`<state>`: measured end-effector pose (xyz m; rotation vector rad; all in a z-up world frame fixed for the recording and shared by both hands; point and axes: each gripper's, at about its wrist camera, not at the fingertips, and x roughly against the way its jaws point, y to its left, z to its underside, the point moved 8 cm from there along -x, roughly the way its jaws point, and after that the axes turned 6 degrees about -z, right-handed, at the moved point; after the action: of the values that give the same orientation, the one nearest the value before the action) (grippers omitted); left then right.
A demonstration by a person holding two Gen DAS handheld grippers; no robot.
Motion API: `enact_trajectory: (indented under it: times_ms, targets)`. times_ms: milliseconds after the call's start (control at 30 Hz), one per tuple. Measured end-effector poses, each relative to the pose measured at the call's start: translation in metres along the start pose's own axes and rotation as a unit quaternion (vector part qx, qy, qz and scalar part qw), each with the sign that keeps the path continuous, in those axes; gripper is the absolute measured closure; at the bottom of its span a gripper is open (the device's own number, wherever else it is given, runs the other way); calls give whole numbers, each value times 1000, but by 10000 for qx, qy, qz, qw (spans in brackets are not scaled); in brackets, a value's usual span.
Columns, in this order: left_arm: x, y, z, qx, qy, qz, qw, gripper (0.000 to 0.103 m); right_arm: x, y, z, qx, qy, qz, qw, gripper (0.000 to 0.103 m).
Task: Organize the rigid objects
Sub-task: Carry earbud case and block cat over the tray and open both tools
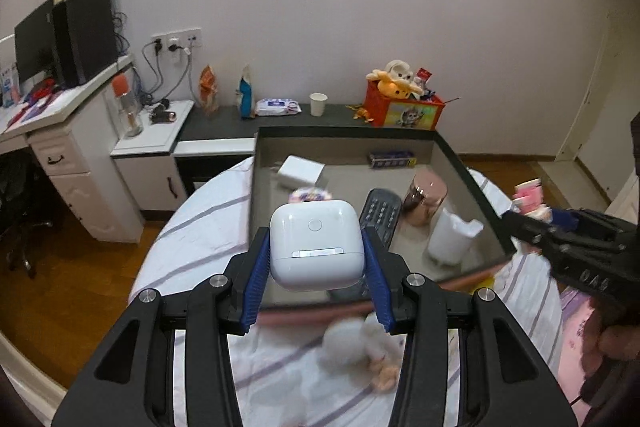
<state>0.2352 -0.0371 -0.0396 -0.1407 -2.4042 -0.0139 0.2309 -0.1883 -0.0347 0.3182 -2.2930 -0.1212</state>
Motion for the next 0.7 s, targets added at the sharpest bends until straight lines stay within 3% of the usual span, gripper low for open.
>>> enact_trajectory:
  times_ms: [267, 700]
  targets:
    - [-41, -14, -10, -69, 233, 55, 9997, 58, -49, 12, -4, 78, 326, -90, 9994, 58]
    - [-78, -16, -2, -37, 515, -44, 9987, 58, -83, 10, 2, 101, 676, 12, 9977, 58]
